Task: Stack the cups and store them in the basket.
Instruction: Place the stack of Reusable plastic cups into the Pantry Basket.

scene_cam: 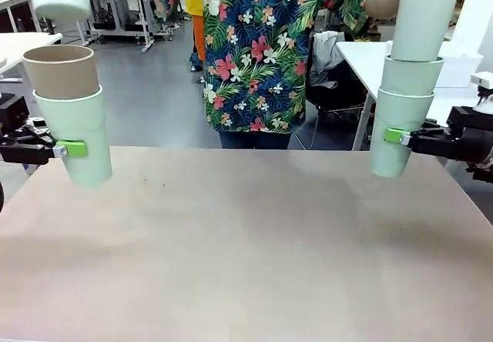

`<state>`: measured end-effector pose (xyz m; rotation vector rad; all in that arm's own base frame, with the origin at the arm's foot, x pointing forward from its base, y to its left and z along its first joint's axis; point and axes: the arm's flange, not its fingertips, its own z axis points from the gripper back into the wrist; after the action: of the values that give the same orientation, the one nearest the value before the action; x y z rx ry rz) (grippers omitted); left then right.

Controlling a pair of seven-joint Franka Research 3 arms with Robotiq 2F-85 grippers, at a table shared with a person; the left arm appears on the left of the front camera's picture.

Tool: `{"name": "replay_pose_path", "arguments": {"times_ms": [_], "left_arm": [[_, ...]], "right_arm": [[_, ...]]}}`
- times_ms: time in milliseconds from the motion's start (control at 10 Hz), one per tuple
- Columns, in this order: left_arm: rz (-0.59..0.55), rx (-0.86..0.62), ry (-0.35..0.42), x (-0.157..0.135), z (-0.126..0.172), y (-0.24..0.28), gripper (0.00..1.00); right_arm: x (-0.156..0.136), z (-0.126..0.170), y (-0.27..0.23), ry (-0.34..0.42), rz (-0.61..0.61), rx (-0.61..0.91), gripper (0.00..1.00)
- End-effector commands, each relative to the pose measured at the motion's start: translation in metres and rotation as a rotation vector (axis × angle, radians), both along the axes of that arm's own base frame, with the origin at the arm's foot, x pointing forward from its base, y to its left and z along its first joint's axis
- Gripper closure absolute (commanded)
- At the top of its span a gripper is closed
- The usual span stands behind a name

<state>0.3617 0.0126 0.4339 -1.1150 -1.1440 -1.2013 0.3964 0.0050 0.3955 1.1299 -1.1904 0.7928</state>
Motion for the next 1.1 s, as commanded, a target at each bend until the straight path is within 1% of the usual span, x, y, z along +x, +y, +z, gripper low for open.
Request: {"name": "replay_pose_path", "arguments": {"times_ms": [0,1000], "left_arm": [[-0.001,-0.005,-0.007,-0.0007,0.0022,0.0,0.15],[-0.001,-0.005,-0.007,-0.0007,0.0022,0.0,0.15]], "right_arm": [[-0.0001,0.0027,-0.0001,-0.007,-0.002,0.002,0.14],[-0.0001,0.0027,-0.0001,-0.007,-0.002,0.002,0.14]]}}
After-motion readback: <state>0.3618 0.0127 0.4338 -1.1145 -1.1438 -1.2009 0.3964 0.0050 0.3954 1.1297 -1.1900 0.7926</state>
